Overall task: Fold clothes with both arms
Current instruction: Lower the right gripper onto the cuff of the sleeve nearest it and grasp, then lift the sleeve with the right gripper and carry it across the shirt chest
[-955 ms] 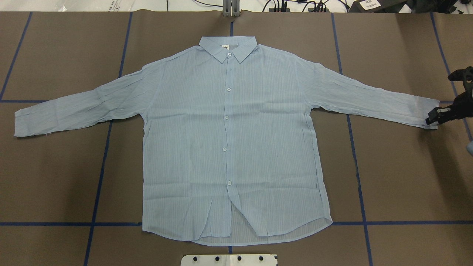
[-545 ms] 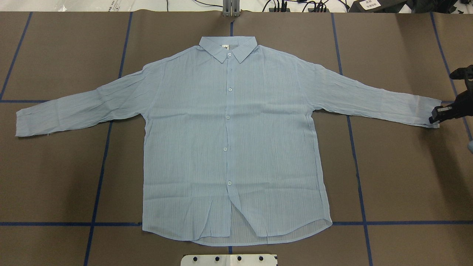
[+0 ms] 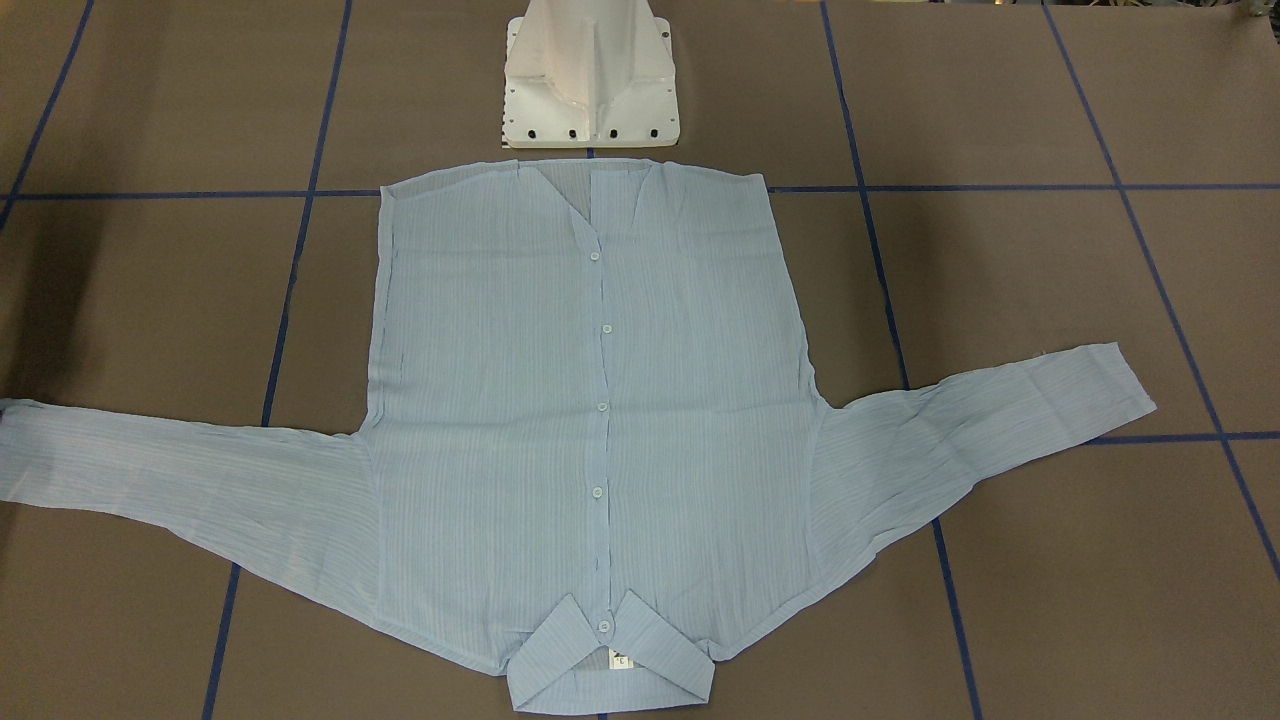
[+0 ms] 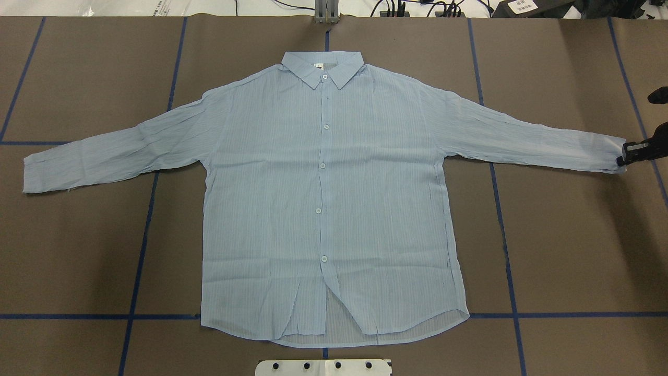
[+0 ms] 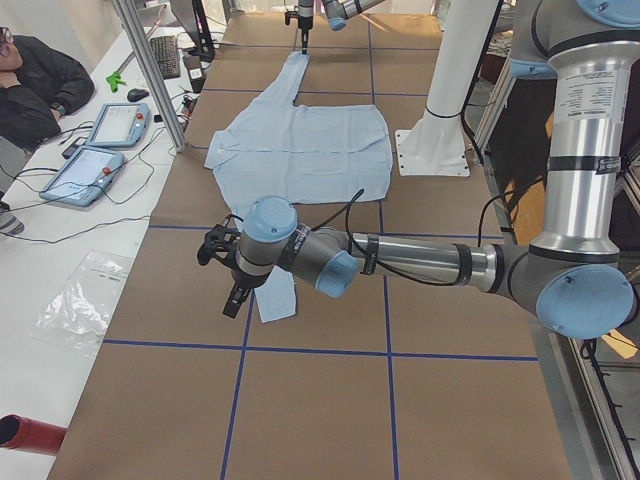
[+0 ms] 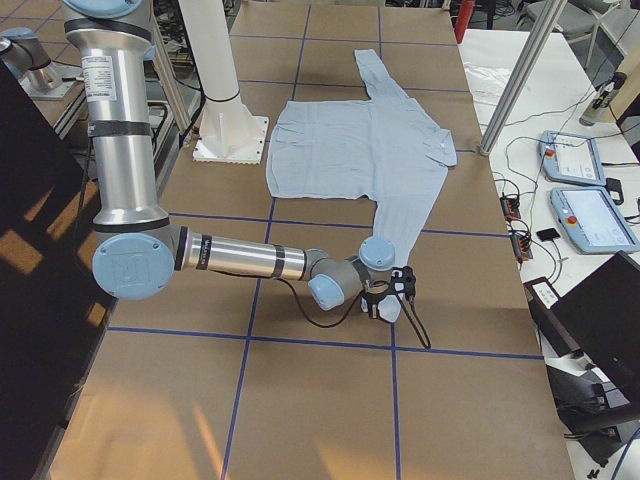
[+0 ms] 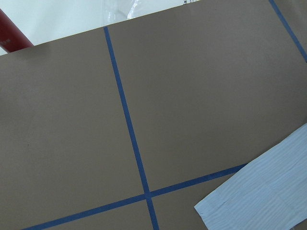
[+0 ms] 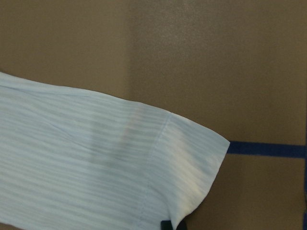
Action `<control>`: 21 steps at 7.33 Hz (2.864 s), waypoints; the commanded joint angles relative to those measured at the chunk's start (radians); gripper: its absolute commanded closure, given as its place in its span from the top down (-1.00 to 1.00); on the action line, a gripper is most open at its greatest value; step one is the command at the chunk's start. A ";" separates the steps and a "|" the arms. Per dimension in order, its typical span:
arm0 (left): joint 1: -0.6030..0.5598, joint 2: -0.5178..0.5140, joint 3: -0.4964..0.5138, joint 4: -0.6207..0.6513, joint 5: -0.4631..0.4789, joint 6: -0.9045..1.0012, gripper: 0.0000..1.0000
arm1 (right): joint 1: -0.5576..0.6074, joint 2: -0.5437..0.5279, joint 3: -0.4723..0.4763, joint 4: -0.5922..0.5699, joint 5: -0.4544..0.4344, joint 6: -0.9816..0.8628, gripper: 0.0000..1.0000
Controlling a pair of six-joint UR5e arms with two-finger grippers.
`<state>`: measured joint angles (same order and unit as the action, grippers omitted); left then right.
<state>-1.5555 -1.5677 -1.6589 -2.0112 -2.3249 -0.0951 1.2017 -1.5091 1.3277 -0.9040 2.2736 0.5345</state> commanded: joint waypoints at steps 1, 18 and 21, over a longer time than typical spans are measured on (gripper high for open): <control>0.000 0.000 0.001 0.000 -0.001 0.000 1.00 | 0.010 -0.003 0.094 -0.001 0.004 0.002 -1.00; 0.000 0.040 0.007 -0.001 -0.001 0.002 1.00 | -0.560 1.013 -0.318 -0.088 -0.299 0.490 -0.26; 0.000 0.029 0.011 -0.001 0.001 -0.002 1.00 | -0.613 1.053 -0.324 -0.085 -0.454 0.495 1.00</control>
<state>-1.5555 -1.5358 -1.6473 -2.0126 -2.3242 -0.0946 0.6059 -0.4673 1.0077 -0.9887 1.8739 1.0258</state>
